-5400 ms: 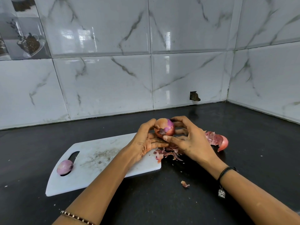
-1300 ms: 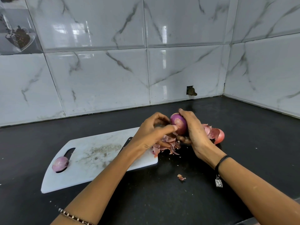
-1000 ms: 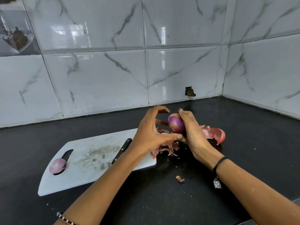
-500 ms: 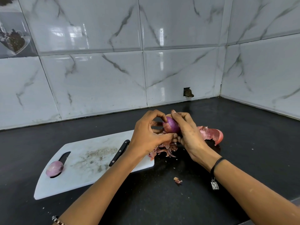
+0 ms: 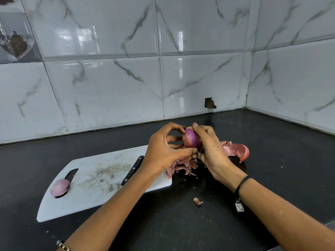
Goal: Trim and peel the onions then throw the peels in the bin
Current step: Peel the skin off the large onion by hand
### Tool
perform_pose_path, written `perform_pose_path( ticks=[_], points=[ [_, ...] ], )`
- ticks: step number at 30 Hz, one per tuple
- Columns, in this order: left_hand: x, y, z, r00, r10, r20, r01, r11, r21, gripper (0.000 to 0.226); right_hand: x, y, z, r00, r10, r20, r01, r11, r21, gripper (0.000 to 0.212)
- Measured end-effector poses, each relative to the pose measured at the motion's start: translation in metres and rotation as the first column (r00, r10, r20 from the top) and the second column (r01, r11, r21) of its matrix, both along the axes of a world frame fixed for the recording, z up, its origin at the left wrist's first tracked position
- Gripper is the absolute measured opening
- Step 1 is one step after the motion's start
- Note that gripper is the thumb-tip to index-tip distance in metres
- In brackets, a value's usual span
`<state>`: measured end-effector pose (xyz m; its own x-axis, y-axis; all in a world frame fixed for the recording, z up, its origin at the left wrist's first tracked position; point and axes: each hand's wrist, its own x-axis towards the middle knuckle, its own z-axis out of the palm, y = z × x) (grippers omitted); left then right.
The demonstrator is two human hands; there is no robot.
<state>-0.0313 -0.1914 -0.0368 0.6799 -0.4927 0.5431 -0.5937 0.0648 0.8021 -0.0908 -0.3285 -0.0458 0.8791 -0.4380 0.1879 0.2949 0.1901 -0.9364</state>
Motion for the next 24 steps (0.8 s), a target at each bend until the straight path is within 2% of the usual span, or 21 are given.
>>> perform_pose_path(
  ticks=[8,14,24],
  points=[
    [0.0012,-0.0039,-0.0055,0.996,0.038,0.077,-0.037,0.999,-0.016,0.035,0.0001,0.0014,0.0014,0.999,-0.029,0.014,0.029,0.999,0.019,0.037],
    [-0.0014,-0.0026,-0.0025,1.0,0.003,0.009,-0.003,1.0,-0.004,0.048,-0.0012,0.0024,0.0016,0.999,-0.032,0.015,0.032,0.999,0.016,0.038],
    [-0.0037,-0.002,-0.0018,0.999,0.003,-0.044,-0.002,1.0,0.011,0.049,-0.0015,0.0028,0.0028,0.999,-0.032,0.015,0.031,0.999,0.024,0.038]
  ],
)
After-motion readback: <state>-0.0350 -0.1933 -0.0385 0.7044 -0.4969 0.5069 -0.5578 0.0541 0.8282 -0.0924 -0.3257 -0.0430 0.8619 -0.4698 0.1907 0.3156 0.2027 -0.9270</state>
